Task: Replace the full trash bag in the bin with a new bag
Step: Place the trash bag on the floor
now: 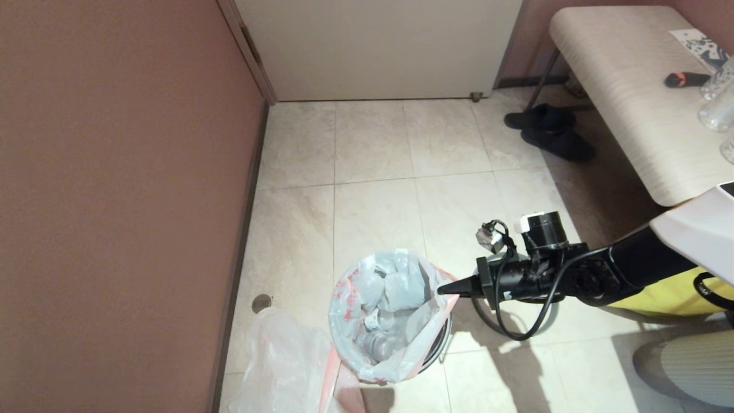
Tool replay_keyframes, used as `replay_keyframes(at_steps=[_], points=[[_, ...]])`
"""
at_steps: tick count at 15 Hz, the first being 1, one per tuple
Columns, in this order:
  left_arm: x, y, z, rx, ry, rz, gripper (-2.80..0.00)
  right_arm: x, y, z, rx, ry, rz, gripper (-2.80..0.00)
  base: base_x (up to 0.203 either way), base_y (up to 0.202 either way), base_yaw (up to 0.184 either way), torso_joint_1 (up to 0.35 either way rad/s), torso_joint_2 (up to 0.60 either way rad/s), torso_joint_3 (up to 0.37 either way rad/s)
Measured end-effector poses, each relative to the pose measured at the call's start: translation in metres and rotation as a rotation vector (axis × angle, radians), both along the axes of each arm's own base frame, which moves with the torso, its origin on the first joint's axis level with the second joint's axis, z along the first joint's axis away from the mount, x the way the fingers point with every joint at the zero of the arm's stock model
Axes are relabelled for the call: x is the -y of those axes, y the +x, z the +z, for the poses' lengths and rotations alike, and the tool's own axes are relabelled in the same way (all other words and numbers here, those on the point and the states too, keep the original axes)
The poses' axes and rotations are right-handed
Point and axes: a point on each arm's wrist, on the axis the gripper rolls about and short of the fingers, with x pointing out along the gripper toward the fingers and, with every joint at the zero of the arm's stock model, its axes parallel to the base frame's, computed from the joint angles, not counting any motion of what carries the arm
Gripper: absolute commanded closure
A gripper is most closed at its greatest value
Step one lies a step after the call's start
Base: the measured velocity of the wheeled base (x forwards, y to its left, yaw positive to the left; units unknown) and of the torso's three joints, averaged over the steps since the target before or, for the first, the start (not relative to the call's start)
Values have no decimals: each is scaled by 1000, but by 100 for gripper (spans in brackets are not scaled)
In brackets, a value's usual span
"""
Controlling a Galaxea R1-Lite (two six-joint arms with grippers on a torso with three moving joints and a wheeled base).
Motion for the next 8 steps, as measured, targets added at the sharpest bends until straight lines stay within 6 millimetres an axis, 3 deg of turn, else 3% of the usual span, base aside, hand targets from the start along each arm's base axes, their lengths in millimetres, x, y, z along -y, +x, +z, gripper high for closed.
replay_keyframes(at_steps=[3, 8], points=[[0, 0, 0, 0, 0, 0, 0, -4, -13, 44, -68, 68, -52, 0, 0, 0, 0, 0, 0, 0], [0, 0, 0, 0, 0, 0, 0, -35, -34, 118, -70, 194, -7, 0, 0, 0, 0, 0, 0, 0]])
